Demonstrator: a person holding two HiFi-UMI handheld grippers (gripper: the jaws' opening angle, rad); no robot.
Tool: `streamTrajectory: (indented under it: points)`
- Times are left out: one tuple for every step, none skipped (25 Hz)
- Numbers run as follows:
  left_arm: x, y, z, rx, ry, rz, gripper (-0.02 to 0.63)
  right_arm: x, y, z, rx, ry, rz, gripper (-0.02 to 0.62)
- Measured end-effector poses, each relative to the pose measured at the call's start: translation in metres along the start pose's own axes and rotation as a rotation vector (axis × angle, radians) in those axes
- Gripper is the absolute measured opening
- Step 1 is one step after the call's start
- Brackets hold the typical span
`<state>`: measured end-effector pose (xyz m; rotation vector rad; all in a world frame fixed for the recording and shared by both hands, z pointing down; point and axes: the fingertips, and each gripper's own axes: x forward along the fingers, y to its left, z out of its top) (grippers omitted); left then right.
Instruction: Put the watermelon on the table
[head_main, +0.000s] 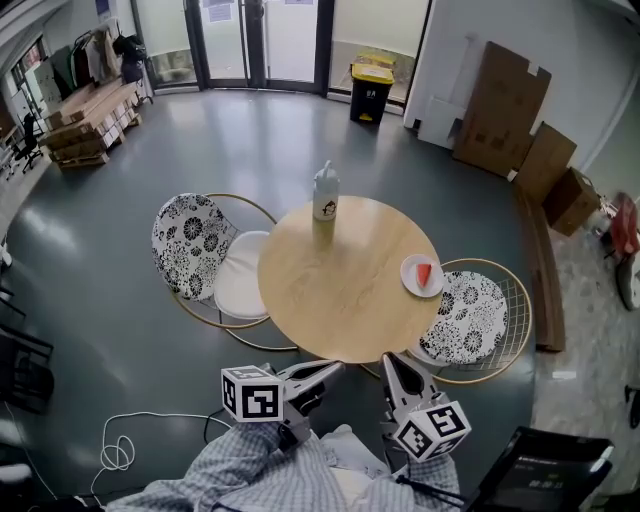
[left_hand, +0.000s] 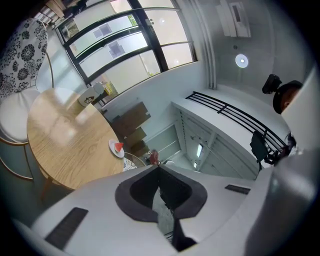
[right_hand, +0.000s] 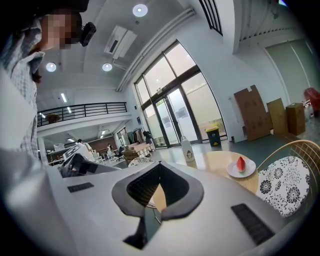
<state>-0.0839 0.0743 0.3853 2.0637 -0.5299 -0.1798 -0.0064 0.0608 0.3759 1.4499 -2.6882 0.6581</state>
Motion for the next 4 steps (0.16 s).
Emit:
streamTrajectory:
  points:
    - [0.0004,0.0019,0.0017,-0.001,0.0,-0.001,0.008,0.0023,-0.0007,-0.0002,-0.001,-0.001,0.0,0.008]
    - [0.0008,0.0036,0.0036,-0.002,-0.001,-0.002,0.008,0.0047,-0.0013,-0.0003,-0.001,-0.002,0.001,0.008]
    - [0.001,0.0052,0.0056,-0.004,-0.002,-0.005,0.008,0.007,-0.0017,-0.0001,-0.001,-0.002,0.0,0.008]
    - [0.0013,0.0067,0.0076,-0.007,-0.004,-0.007,0.008,0.0092,-0.0019,0.0002,0.0,-0.002,-0.001,0.008]
